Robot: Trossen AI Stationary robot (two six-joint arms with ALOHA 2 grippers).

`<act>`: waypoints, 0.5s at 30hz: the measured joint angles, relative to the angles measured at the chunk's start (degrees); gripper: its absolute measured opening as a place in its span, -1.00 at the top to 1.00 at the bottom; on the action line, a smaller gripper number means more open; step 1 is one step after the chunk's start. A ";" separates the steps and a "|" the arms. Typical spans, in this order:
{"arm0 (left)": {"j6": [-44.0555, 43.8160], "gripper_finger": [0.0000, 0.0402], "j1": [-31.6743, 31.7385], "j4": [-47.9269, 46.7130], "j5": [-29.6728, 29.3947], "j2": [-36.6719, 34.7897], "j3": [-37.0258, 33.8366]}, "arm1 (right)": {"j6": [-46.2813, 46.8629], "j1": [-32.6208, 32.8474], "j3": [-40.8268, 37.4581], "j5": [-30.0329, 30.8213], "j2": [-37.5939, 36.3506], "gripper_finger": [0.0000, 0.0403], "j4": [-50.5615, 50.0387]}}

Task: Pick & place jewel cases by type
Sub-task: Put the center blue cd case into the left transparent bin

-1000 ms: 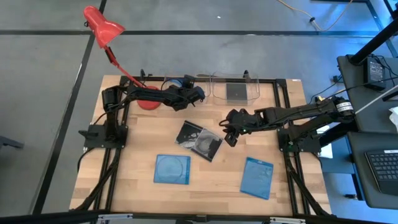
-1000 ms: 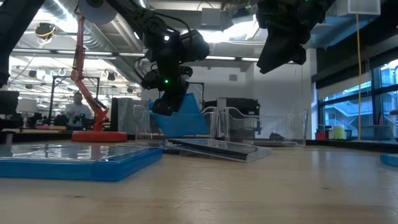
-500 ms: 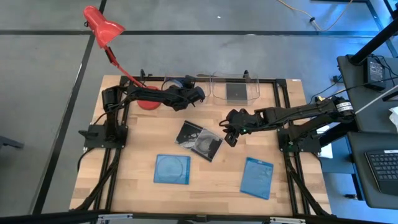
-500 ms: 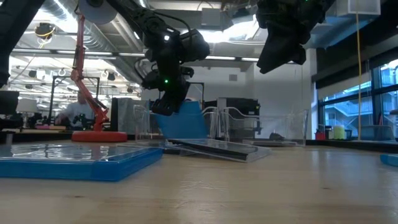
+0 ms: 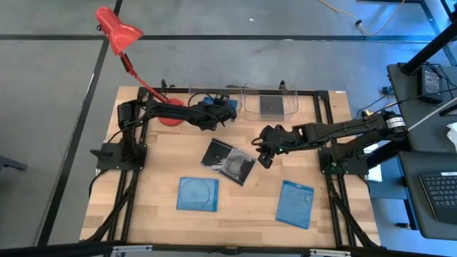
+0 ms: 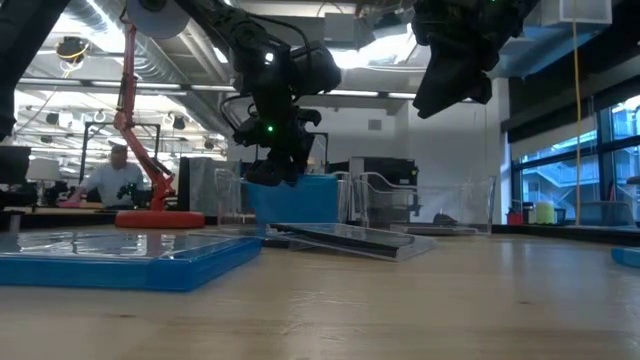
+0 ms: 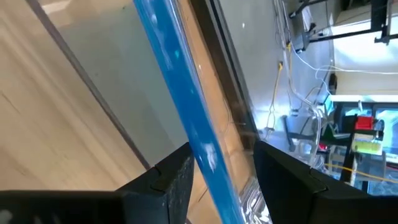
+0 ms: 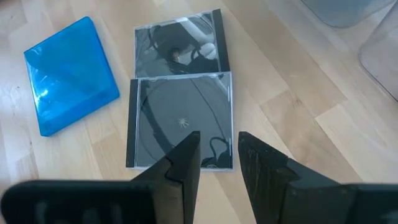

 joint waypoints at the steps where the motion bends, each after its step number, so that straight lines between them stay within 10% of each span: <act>1: -0.19 0.19 -0.21 0.01 0.02 0.00 0.00 | 0.00 0.00 0.00 0.00 0.00 0.44 0.00; 15: 1.08 0.17 -1.24 -0.16 0.74 -0.54 0.20 | 0.09 -0.02 0.01 0.00 -0.01 0.44 0.00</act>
